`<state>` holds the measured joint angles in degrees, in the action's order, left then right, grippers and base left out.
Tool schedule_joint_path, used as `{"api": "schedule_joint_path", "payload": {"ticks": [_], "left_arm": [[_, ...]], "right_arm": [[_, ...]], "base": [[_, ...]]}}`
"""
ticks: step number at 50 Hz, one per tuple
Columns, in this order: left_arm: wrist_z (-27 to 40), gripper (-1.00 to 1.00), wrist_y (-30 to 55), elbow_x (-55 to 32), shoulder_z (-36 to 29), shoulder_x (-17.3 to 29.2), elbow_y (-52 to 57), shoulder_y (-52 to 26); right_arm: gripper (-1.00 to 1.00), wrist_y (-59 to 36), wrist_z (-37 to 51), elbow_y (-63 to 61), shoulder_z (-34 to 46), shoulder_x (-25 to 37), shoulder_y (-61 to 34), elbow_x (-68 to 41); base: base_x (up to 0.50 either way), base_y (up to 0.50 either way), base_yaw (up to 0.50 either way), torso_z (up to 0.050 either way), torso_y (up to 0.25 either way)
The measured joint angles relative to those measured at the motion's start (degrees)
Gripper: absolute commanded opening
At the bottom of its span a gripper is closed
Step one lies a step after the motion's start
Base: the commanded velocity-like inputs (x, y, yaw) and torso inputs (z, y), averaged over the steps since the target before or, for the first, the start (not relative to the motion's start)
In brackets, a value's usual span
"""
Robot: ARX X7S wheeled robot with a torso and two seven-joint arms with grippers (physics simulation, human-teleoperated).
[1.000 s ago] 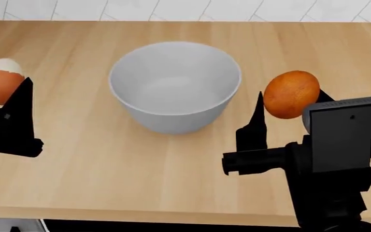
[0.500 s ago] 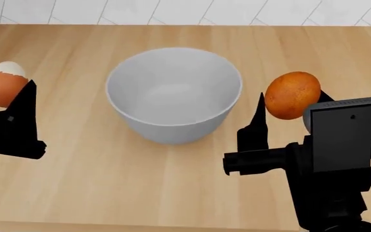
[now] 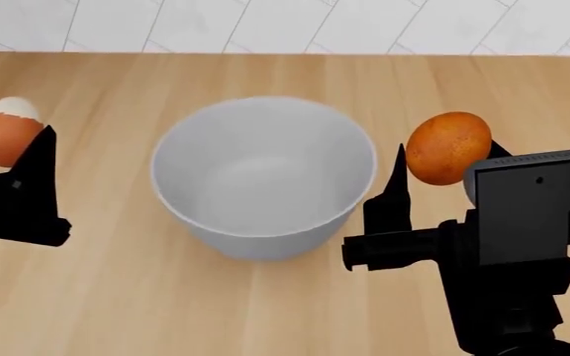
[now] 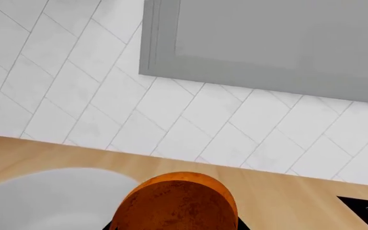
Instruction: Place the eggs and milk next to the bowl.
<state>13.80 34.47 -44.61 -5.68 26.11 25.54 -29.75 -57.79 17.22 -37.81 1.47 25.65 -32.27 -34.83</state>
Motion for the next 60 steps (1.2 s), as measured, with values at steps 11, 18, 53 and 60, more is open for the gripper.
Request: {"api": "schedule_joint_path", "payload": {"ticks": [11, 18, 53, 60], "left_arm": [[-0.1, -1.0, -0.1, 0.1, -0.5, -0.1, -0.6, -0.3], [-0.3, -1.0, -0.1, 0.2, -0.7, 0.0, -0.9, -0.3], [-5.8, -1.0, 10.7, -6.6, -3.8, 8.0, -3.5, -1.9], [-7.5, -1.0, 12.6, -7.9, -4.6, 9.4, -4.3, -2.3]], "right_arm": [[-1.0, 0.4, 0.0, 0.3, 0.0, 0.1, 0.1, -0.1], [-1.0, 0.5, 0.1, 0.5, 0.0, 0.1, 0.0, -0.2], [-1.0, 2.1, -0.2, 1.3, 0.6, 0.4, 0.9, -0.6], [-1.0, 2.2, -0.1, 1.2, 0.5, 0.6, 1.2, -0.8]], "base": [[0.18, 0.0, 0.0, 0.0, 0.0], [0.08, 0.0, 0.0, 0.0, 0.002], [0.0, 0.0, 0.0, 0.0, 0.0], [0.0, 0.0, 0.0, 0.0, 0.0]]}}
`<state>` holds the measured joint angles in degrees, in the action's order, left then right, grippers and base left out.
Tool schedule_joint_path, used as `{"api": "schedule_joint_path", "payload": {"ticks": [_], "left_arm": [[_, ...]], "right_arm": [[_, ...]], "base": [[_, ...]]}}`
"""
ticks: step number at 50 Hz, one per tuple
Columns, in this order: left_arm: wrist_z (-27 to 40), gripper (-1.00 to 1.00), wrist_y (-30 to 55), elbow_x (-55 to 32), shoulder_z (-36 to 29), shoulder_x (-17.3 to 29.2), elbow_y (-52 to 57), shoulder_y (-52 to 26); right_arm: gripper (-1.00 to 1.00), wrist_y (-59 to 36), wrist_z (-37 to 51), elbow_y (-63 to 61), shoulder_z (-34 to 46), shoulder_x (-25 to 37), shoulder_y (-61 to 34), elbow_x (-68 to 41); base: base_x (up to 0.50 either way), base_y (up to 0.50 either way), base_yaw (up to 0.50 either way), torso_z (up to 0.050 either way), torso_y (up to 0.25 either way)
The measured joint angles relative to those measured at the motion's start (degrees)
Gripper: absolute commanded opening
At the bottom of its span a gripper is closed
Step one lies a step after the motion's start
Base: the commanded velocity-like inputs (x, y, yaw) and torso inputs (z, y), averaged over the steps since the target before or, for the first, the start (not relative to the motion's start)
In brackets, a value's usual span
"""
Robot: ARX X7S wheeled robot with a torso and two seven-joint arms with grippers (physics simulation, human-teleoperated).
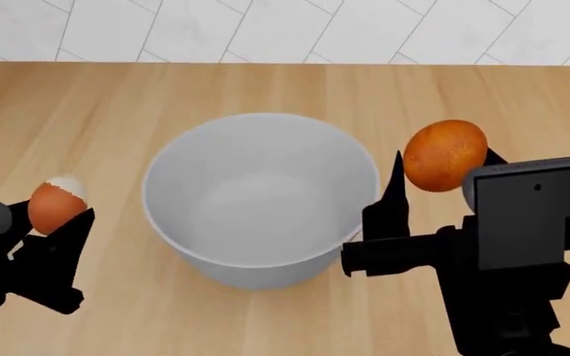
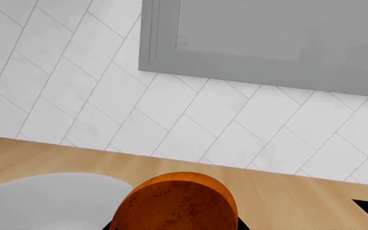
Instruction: Place the eggs and milk next to the bowl.
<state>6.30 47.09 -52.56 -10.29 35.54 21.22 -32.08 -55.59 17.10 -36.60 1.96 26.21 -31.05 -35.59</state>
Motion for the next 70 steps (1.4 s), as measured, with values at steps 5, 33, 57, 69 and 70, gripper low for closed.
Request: {"api": "schedule_joint_path", "payload": {"ticks": [5, 33, 57, 69, 70], "left_arm": [[-1.2, -1.0, 1.0, -0.3, -1.0, 0.7, -0.4, -0.3], [-5.7, -1.0, 2.1, 2.3, -7.6, 0.0, -4.2, -2.5], [-8.0, -1.0, 0.6, 5.2, -11.6, -2.3, -8.4, -3.9], [-9.0, -1.0, -0.4, 6.5, -13.1, -3.2, -10.2, -4.1], [-9.1, -1.0, -0.5, 6.6, -13.2, -3.2, -10.4, -4.1]], "right_arm": [[-1.0, 0.2, 0.1, -0.1, -0.1, 0.1, 0.3, -0.1], [-1.0, 0.7, 0.7, -0.6, -0.8, 0.6, 1.7, -0.7], [-1.0, 0.5, 1.4, -0.9, -0.9, 1.0, 2.0, -1.1], [-1.0, -0.1, 1.9, -1.2, -1.0, 1.2, 1.8, -1.5], [-1.0, -0.1, 1.9, -1.2, -1.0, 1.2, 1.8, -1.6]], "base": [[0.0, 0.0, 0.0, 0.0, 0.0], [0.0, 0.0, 0.0, 0.001, 0.0], [0.0, 0.0, 0.0, 0.0, 0.0], [0.0, 0.0, 0.0, 0.0, 0.0], [0.0, 0.0, 0.0, 0.0, 0.0]]}}
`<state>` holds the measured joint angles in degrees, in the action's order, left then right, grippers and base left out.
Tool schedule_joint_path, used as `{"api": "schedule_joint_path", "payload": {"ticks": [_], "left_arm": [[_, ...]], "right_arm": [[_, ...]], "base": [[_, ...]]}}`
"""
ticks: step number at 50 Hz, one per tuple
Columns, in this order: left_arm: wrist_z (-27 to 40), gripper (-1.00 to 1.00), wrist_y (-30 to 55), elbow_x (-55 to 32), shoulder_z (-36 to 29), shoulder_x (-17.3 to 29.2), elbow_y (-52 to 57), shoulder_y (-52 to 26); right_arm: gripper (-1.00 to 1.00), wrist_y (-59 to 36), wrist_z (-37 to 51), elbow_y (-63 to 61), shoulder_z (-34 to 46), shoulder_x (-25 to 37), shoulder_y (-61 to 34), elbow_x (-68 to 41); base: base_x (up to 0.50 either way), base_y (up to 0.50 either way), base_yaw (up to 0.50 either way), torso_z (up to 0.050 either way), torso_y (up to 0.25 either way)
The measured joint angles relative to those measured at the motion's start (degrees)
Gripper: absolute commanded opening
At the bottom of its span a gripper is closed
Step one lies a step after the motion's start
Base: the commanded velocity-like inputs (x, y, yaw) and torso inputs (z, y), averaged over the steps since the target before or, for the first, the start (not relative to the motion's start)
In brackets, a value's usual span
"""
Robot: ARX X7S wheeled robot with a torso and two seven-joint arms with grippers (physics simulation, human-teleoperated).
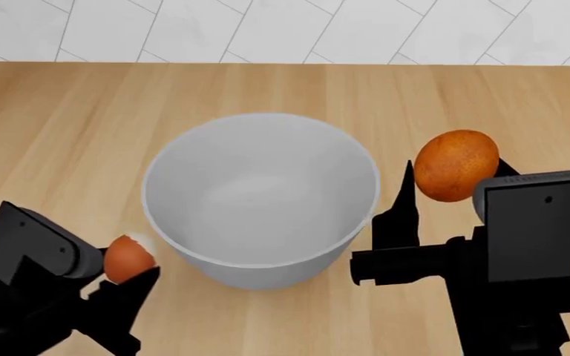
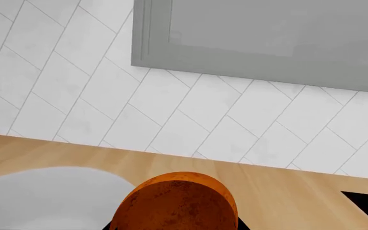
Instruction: Place the eggs and milk next to the bowl.
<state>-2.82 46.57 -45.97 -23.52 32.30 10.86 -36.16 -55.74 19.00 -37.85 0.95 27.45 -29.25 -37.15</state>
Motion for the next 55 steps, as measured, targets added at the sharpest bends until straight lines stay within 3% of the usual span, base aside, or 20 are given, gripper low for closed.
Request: {"api": "schedule_joint_path", "payload": {"ticks": [55], "left_arm": [[-4.2, -1.0, -4.4, 4.8, -5.6, -3.6, -8.8, -1.1]], "right_arm": [[-1.0, -1.1, 1.3, 0.4, 0.9, 0.8, -1.2, -0.8]], "base": [[0.0, 0.0, 0.0, 0.0, 0.0]]}}
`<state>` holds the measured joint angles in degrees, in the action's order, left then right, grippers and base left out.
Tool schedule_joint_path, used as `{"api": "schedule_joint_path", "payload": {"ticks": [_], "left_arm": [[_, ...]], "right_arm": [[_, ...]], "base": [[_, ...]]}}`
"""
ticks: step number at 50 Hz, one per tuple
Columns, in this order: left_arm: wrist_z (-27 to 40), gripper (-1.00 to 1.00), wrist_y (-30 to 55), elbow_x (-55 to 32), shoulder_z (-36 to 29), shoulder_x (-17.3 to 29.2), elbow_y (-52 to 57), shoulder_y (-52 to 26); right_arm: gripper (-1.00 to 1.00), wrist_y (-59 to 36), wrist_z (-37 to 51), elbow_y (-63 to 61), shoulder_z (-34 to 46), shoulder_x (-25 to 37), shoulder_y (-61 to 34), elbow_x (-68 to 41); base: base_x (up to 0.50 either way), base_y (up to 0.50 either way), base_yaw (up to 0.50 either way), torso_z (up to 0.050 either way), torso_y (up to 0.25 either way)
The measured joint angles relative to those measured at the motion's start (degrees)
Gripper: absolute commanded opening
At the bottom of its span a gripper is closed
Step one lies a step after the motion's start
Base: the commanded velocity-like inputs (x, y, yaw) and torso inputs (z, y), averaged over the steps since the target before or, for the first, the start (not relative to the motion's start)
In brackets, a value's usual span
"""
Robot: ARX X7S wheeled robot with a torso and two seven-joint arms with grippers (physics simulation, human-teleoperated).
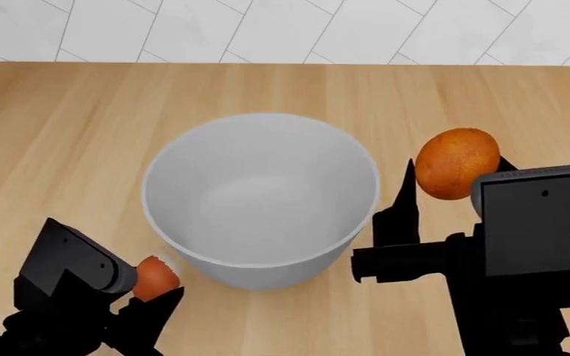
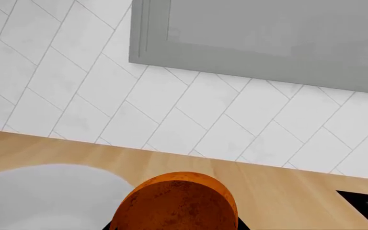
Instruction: Place the eggs and milk next to the bowl.
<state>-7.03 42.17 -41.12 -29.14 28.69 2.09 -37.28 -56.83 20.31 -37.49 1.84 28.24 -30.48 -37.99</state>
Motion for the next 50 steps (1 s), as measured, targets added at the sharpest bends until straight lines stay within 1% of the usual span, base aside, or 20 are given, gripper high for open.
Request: {"api": "schedule_joint_path", "payload": {"ticks": [24, 25, 42, 50], "left_arm": [[-0.6, -1.0, -0.8, 0.8, -1.1, -0.4, -1.4, -0.2], [-0.6, 1.0, -0.7, 0.8, -1.1, -0.4, -1.4, -0.2], [0.2, 1.0, -0.3, -0.5, -1.0, -0.3, -1.0, -0.4], [0.9, 1.0, 0.4, -1.8, 0.1, 0.8, 1.1, -0.3]], "right_arm": [[-1.0, -0.2, 0.5, -0.2, -0.1, 0.3, -0.1, -0.6], [-1.0, -0.2, 0.6, -0.2, -0.1, 0.3, -0.1, -0.6], [-1.0, 0.0, 0.9, -0.3, -0.1, 0.5, 0.1, -1.1], [-1.0, 0.1, 1.0, -0.6, -0.2, 0.6, 0.5, -1.3]], "base": [[0.0, 0.0, 0.0, 0.0, 0.0], [0.0, 0.0, 0.0, 0.0, 0.0], [0.0, 0.0, 0.0, 0.0, 0.0], [0.0, 0.0, 0.0, 0.0, 0.0]]}}
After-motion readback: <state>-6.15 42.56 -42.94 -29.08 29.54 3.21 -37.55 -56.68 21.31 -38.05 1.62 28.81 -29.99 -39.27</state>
